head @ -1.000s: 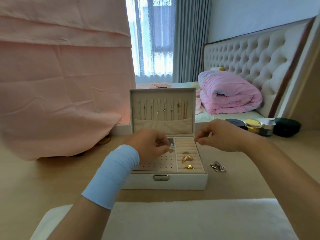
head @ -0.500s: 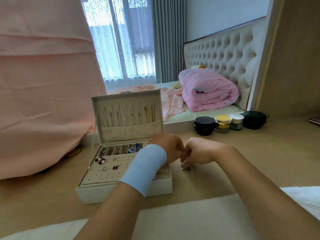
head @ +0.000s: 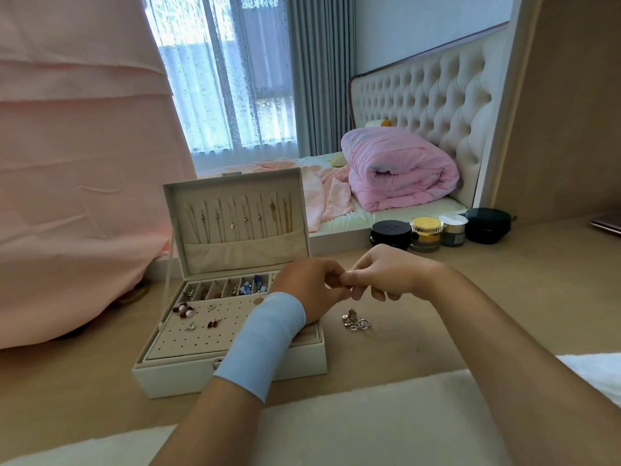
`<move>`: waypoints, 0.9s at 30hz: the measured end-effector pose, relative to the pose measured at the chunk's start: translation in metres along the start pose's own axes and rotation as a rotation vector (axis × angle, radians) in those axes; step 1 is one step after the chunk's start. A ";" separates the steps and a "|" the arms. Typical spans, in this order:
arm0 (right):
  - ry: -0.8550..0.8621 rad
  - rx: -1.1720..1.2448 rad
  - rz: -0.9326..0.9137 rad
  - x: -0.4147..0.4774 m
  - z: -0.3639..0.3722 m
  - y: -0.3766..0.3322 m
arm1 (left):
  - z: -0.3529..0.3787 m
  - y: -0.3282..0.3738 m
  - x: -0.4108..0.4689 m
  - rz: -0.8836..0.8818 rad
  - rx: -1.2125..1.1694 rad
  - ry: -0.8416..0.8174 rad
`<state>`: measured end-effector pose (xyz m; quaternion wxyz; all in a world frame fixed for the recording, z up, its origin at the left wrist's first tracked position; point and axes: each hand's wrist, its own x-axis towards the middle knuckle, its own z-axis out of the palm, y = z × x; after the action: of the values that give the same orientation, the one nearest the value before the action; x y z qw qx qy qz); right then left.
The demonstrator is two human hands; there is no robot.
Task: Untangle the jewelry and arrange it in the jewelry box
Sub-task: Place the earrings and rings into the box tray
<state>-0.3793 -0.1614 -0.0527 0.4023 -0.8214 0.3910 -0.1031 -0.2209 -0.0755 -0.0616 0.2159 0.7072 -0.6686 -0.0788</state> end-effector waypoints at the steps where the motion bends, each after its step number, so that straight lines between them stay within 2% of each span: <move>1: -0.003 0.019 0.002 0.000 0.000 -0.001 | 0.000 -0.001 0.000 0.001 -0.012 0.025; 4: -0.038 0.055 0.040 -0.001 0.001 -0.002 | -0.005 -0.003 -0.001 0.007 0.000 0.099; 8: -0.054 -0.156 0.046 0.002 0.006 -0.001 | -0.013 -0.007 -0.001 -0.004 -0.037 0.147; 14: 0.043 0.153 -0.138 -0.004 0.008 -0.020 | -0.032 -0.015 -0.007 -0.030 -0.244 0.178; 18: 0.102 0.195 -0.227 -0.006 0.015 -0.033 | -0.045 -0.023 -0.015 -0.022 -0.392 0.177; 22: 0.159 0.271 -0.235 -0.003 0.029 -0.041 | -0.055 -0.033 -0.024 -0.023 -0.409 0.133; 27: 0.310 0.345 -0.285 0.005 0.053 -0.049 | -0.062 -0.052 -0.032 -0.006 -0.389 0.145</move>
<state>-0.3225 -0.1159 -0.0520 0.4531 -0.7618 0.3051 -0.3484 -0.1521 -0.0317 -0.0332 0.3958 0.6580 -0.6214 -0.1558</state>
